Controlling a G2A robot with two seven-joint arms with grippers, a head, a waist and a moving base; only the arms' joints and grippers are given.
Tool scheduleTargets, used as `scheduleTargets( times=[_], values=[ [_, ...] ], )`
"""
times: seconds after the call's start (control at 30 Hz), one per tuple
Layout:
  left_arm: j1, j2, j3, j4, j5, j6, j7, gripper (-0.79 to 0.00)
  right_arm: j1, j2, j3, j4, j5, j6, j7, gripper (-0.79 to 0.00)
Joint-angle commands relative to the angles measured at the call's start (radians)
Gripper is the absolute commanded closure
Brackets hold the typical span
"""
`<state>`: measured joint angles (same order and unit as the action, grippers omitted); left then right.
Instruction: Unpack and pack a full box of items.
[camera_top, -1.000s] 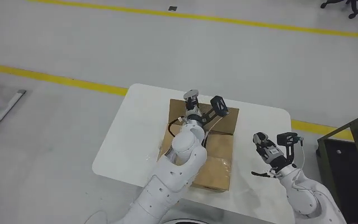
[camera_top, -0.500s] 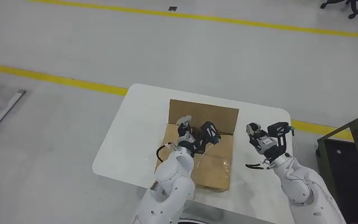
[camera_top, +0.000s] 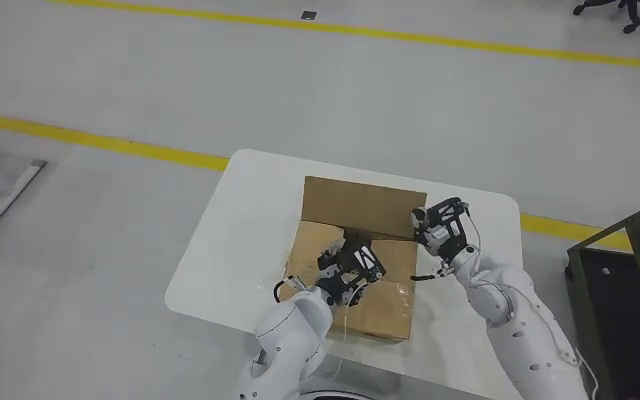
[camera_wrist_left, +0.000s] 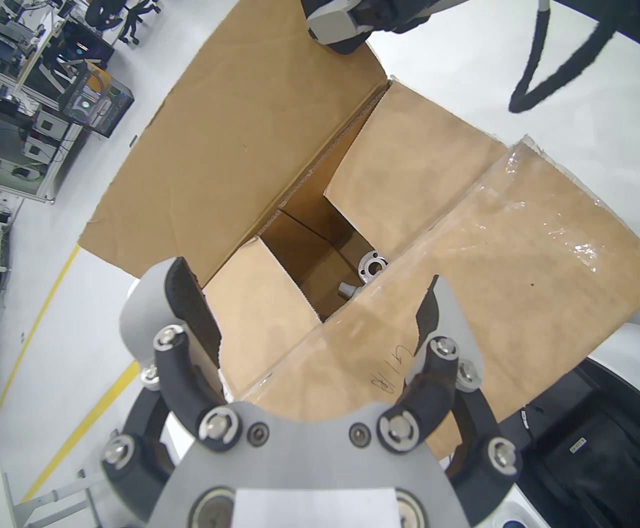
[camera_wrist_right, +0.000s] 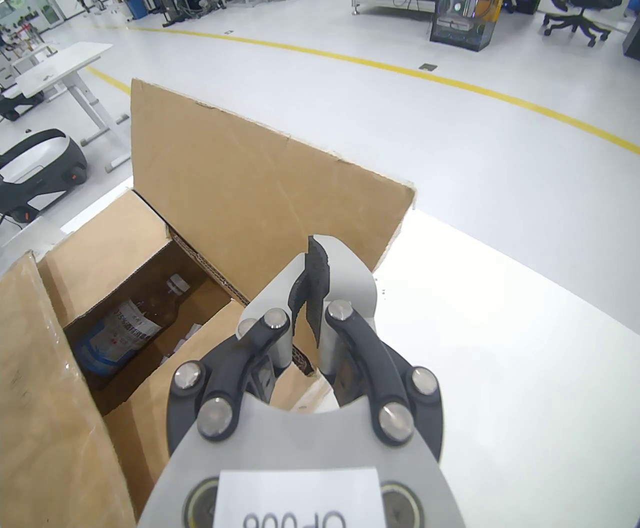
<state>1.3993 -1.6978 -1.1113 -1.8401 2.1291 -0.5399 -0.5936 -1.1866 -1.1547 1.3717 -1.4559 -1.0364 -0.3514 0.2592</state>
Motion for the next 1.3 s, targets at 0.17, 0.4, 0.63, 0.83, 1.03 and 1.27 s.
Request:
scheduleTargets(
  times=[0.17,0.4,0.63,0.83,1.03,1.27],
  values=[
    [0.0,0.0,0.0,0.0,0.001,0.0,0.0,-0.785,0.051,-0.009,-0.01,0.059,0.089,0.044,0.028,0.0],
    [0.0,0.0,0.0,0.0,0.001,0.0,0.0,-0.785,0.021,-0.005,0.05,0.025,0.156,0.073,0.017,0.0],
    [-0.005,0.002,-0.01,0.016,-0.078,-0.019,0.023,-0.785,-0.129,0.015,0.169,-0.122,0.133,0.061,-0.028,0.0],
    [-0.08,0.0,-0.051,0.046,-0.282,-0.107,-0.096,-0.785,-0.296,0.025,0.257,-0.236,0.14,0.04,-0.074,0.0],
    [-0.143,0.003,-0.101,0.035,-0.392,-0.08,-0.165,-0.785,-0.412,0.035,0.331,-0.278,0.169,-0.088,-0.084,0.0],
    [-0.085,0.024,-0.176,-0.043,-0.392,-0.045,-0.193,-0.785,-0.491,0.048,0.402,-0.309,0.057,-0.206,-0.142,0.0]
  ],
)
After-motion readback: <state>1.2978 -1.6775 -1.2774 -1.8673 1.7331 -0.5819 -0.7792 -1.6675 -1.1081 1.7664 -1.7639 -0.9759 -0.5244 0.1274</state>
